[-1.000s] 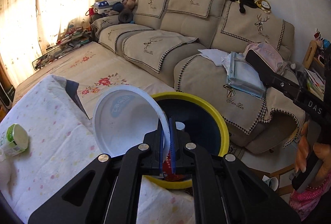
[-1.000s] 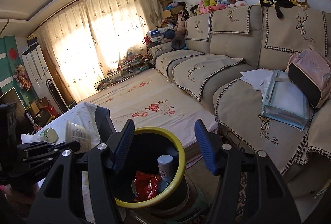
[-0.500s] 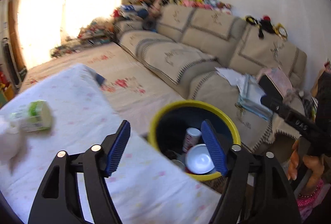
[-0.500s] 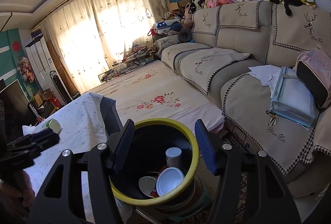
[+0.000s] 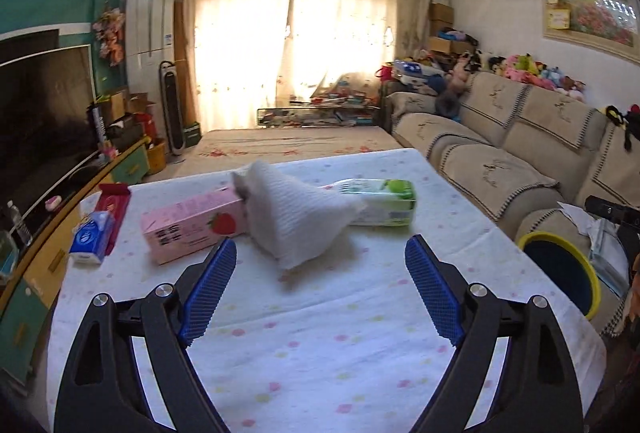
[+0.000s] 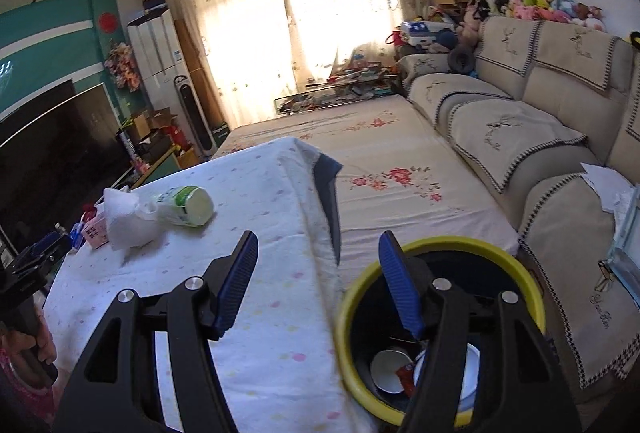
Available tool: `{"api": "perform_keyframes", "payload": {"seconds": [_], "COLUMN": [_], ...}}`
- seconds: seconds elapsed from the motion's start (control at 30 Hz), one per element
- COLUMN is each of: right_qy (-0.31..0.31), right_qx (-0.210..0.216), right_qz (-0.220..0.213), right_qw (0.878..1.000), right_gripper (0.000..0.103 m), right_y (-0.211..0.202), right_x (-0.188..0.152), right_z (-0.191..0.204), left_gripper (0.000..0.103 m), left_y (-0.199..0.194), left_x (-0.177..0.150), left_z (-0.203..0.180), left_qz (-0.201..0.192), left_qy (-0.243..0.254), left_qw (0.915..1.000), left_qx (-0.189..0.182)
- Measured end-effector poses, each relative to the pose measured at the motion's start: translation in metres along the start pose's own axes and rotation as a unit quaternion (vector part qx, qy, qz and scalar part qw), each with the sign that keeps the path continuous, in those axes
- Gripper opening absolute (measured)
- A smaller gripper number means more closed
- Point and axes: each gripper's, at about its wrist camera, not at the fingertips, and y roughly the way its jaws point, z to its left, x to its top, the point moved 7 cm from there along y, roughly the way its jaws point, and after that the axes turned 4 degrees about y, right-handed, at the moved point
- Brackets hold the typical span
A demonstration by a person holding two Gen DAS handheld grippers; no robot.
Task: Collect trash
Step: 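Move the right tool to the coconut water bottle and grasp it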
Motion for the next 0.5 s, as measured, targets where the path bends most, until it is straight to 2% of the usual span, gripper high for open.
{"api": "perform_keyframes", "payload": {"seconds": [0.07,0.17,0.3,0.5], "right_qy": [-0.017,-0.049,-0.09,-0.12], "right_qx": [0.022,0.044,0.057,-0.002], "right_qz": [0.013,0.025,0.047,0.067], "right_qw": [1.0,0.998,0.993,0.991], "right_gripper": [0.06,0.06,0.06,0.06], "right_y": [0.016,0.039,0.084,0.169], "right_x": [0.004,0.012,0.02,0.038], "right_z": [0.029,0.069,0.108,0.115], "left_gripper": [0.085,0.085,0.085,0.085], "left_y": [0.006,0.013,0.017,0.014], "left_x": [-0.01,-0.026,-0.034,-0.034], "left_z": [0.028,0.057,0.064,0.062], "left_qz": [0.002,0.011,0.024,0.025], "left_qy": [-0.021,-0.063,-0.085,-0.098], "left_qw": [0.9996,0.9979,0.9961,0.9948], "left_qx": [0.016,0.01,0.0,-0.009]}}
